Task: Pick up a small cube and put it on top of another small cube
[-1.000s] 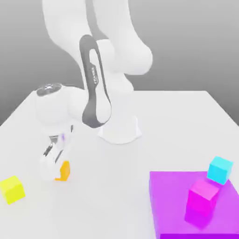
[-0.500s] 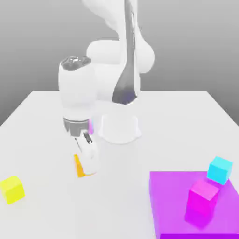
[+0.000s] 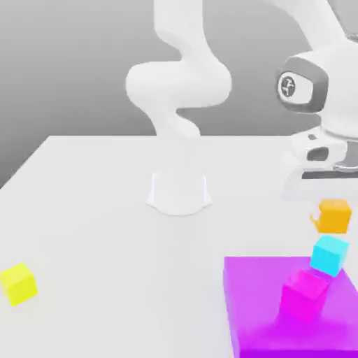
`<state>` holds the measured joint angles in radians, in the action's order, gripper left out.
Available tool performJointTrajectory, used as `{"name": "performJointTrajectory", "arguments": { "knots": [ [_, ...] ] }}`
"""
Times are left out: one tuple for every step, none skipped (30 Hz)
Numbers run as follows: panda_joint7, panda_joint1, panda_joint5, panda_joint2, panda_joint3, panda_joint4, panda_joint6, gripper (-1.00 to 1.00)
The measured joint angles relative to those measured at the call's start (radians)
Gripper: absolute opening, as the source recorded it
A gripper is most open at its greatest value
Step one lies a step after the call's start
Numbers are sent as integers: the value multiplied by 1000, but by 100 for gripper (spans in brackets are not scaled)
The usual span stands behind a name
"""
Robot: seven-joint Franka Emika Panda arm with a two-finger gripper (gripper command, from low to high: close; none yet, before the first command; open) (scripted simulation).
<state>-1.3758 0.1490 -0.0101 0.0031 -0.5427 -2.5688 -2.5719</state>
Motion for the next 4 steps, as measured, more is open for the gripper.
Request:
{"name": "performJointTrajectory", "arguments": {
  "knots": [
    [-18, 5, -26, 29, 3, -4, -29, 100],
    [-18, 2, -26, 29, 3, -4, -29, 100],
    [-18, 3, -26, 29, 3, -4, -29, 100],
    [-18, 3, -26, 29, 3, -4, -29, 100]
  ]
}}
